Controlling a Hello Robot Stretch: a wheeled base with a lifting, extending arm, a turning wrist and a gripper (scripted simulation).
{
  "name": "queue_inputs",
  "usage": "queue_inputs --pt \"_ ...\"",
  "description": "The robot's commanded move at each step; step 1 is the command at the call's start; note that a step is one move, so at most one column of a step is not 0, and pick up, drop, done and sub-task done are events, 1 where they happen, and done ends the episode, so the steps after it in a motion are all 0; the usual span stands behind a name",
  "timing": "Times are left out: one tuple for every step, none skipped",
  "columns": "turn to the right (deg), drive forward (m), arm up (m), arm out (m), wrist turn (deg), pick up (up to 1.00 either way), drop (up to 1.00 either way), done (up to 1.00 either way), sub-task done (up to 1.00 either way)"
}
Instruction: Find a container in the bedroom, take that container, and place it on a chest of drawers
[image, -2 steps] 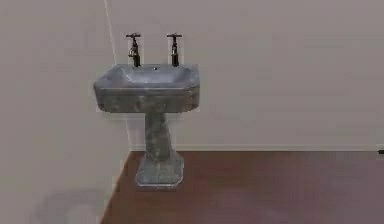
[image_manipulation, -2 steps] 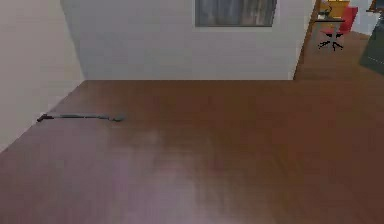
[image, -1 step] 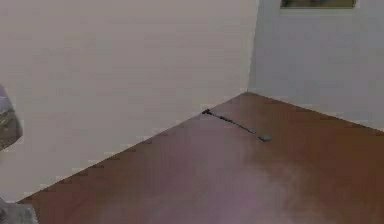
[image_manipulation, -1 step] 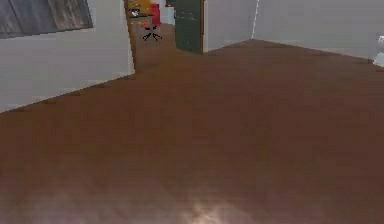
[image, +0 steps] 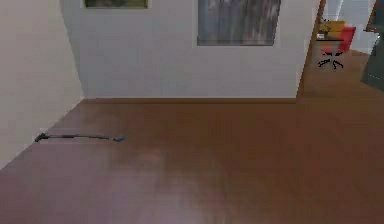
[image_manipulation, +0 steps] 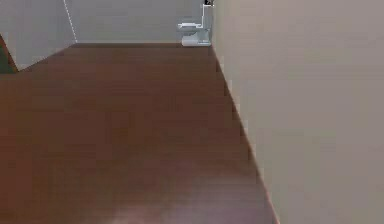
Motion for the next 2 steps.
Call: queue_inputs --pt "36.0 0.00 0.00 0.00 0.0 0.00 0.00 0.00 0.00" --pt "0.0 1.00 0.00 0.00 0.0 0.00 0.00 0.00 0.00"
